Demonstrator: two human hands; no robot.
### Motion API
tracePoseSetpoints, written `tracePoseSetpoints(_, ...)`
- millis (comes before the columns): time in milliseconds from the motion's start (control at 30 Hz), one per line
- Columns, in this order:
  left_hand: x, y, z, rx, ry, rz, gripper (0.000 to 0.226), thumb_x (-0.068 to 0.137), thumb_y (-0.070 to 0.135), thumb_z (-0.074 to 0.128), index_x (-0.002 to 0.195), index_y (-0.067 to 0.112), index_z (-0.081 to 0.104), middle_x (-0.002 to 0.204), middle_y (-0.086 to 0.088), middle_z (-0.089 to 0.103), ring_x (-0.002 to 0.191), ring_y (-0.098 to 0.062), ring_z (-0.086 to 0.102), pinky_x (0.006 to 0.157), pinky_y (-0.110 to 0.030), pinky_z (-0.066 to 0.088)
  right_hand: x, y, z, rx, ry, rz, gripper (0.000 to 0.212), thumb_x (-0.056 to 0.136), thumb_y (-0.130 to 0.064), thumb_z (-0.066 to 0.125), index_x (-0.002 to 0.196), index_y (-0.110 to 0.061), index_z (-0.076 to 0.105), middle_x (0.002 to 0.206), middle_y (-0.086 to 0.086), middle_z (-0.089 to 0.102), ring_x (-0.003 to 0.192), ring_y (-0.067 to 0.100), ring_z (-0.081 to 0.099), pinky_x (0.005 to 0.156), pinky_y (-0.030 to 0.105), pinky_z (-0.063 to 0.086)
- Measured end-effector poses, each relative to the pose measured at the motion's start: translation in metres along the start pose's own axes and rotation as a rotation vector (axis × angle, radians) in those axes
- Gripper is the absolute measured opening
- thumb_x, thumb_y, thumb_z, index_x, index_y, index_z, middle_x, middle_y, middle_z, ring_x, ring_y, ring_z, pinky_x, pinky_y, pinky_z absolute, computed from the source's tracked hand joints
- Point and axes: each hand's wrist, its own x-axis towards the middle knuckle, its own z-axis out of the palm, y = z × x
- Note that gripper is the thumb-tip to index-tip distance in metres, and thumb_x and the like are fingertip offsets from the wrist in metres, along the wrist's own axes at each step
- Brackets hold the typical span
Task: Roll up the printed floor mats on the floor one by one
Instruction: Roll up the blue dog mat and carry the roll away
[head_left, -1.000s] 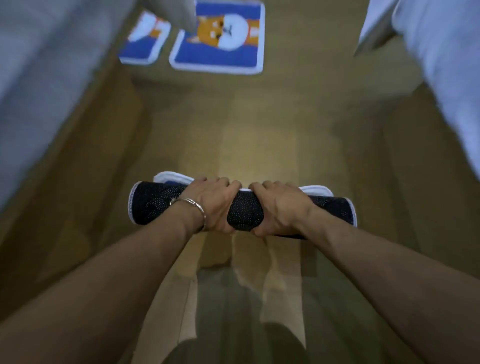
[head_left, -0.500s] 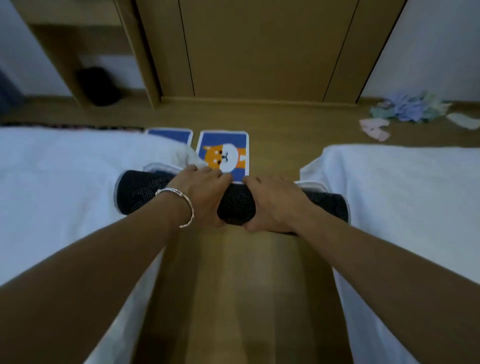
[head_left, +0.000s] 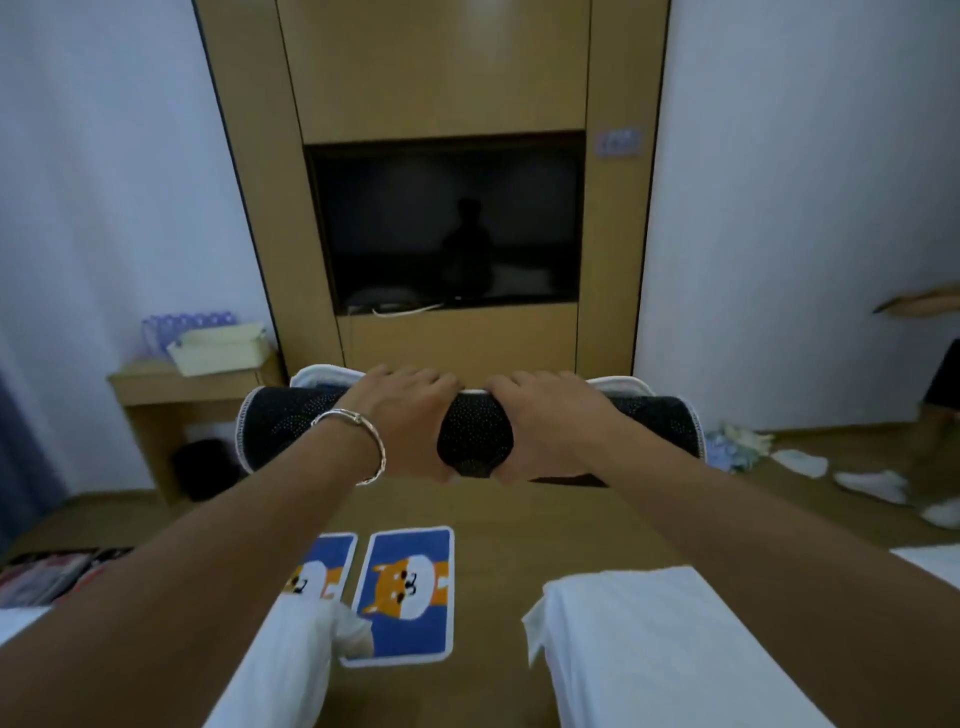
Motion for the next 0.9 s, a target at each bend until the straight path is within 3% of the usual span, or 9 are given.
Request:
tracePoseSetpoints(167, 0.017, 0.018, -0.069, 0.005, 0.073, -0.046, 0.071, 0.058, 0.069, 0.065, 0.114, 0.031, 0.046, 0.106, 0.012, 0.058, 0.096, -0.013, 0.056, 0.088, -0.031, 0.045, -0.016, 0.031, -0.064, -0.042, 0.094, -0.024, 0.065, 0.063, -0.059, 0.069, 0.115, -0.028, 0.046, 0.103, -0.007, 0.057, 0.093, 0.017, 0.055, 0.083, 0.036, 0.043)
tracePoseSetpoints(367, 0.025, 0.031, -0.089, 0.049, 0.048, -0.039, 0.074, 0.056, 0.072, 0.066, 0.115, 0.032, 0.046, 0.108, 0.014, 0.057, 0.097, -0.011, 0.056, 0.089, -0.032, 0.046, -0.028, 0.046, -0.076, 0.010, 0.091, -0.021, 0.069, 0.063, -0.059, 0.071, 0.119, -0.029, 0.045, 0.102, -0.009, 0.056, 0.092, 0.015, 0.054, 0.081, 0.033, 0.042)
tracePoseSetpoints(667, 0.046, 0.023, -0.040, -0.048, 0.049, -0.022, 0.072, 0.062, 0.070, 0.064, 0.120, 0.032, 0.045, 0.109, 0.011, 0.059, 0.096, -0.011, 0.057, 0.086, -0.028, 0.045, -0.004, 0.061, -0.043, -0.021, -0.007, -0.013, 0.067, 0.064, -0.059, 0.068, 0.119, -0.028, 0.045, 0.104, -0.006, 0.057, 0.093, 0.017, 0.054, 0.084, 0.037, 0.041)
tracePoseSetpoints(900, 0.097, -0.038, 0.017, -0.066, 0.033, -0.019, 0.074, 0.062, 0.071, 0.063, 0.121, 0.030, 0.045, 0.109, 0.011, 0.058, 0.098, -0.012, 0.056, 0.087, -0.029, 0.043, 0.080, 0.075, -0.001, -0.052, -0.031, -0.015, 0.068, 0.064, -0.061, 0.067, 0.120, -0.028, 0.044, 0.104, -0.007, 0.056, 0.094, 0.017, 0.054, 0.083, 0.035, 0.041)
